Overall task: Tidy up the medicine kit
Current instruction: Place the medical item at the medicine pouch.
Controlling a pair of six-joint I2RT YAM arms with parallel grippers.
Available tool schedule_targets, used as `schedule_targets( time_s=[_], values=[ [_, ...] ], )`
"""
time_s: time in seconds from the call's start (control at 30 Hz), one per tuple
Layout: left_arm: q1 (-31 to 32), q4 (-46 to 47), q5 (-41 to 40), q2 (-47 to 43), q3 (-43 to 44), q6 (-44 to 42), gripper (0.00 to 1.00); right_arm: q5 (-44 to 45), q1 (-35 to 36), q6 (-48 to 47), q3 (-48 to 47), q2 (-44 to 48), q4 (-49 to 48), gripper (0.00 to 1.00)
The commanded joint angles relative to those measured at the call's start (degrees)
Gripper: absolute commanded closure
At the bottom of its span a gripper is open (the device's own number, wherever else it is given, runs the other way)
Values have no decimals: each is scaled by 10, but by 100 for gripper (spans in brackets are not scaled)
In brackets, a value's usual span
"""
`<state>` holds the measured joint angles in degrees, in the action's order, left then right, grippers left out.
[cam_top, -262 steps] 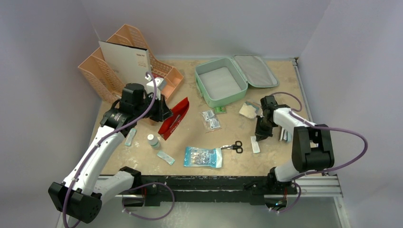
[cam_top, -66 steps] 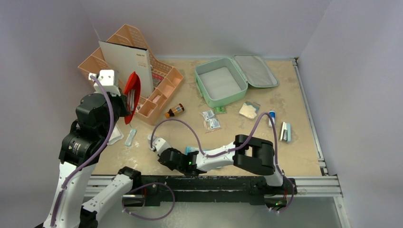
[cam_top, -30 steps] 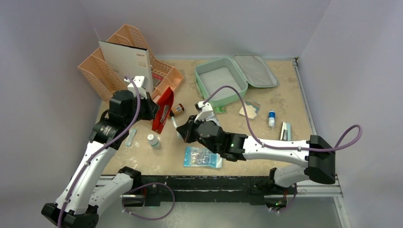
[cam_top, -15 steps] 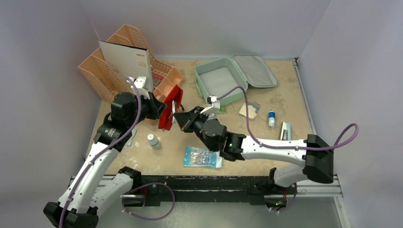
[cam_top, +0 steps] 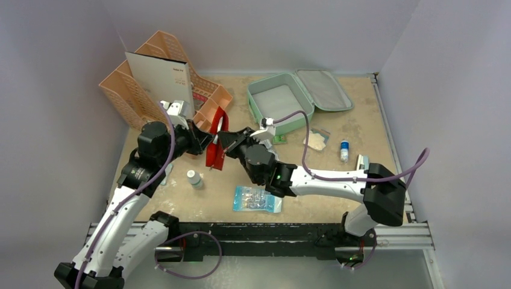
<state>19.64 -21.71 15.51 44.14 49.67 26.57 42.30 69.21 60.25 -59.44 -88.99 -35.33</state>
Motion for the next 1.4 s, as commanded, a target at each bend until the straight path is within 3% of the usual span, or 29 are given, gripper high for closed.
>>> schedule_targets(
  time_s=[0.0, 0.43, 0.7, 0.83, 1.13, 1.37],
  values=[
    [0, 25, 26, 2, -4, 10, 100, 36, -13, 46, -19, 2, -27, 100],
    [0, 15, 21, 8, 14, 9, 100, 36, -23, 57, -32, -9, 40, 100],
    [0, 7, 12, 27, 29, -6, 100, 15, -23, 36, -70, 8, 173, 79],
    [0, 12, 7, 26, 32, -7, 100, -1, -23, 24, -88, 16, 229, 76],
    [0, -39, -49, 61, 57, -23, 100, -126, -23, -139, -84, 64, 274, 72],
    [-1, -44, -69, 66, 66, -37, 100, -63, -28, -224, -50, 154, 404, 72]
  ],
)
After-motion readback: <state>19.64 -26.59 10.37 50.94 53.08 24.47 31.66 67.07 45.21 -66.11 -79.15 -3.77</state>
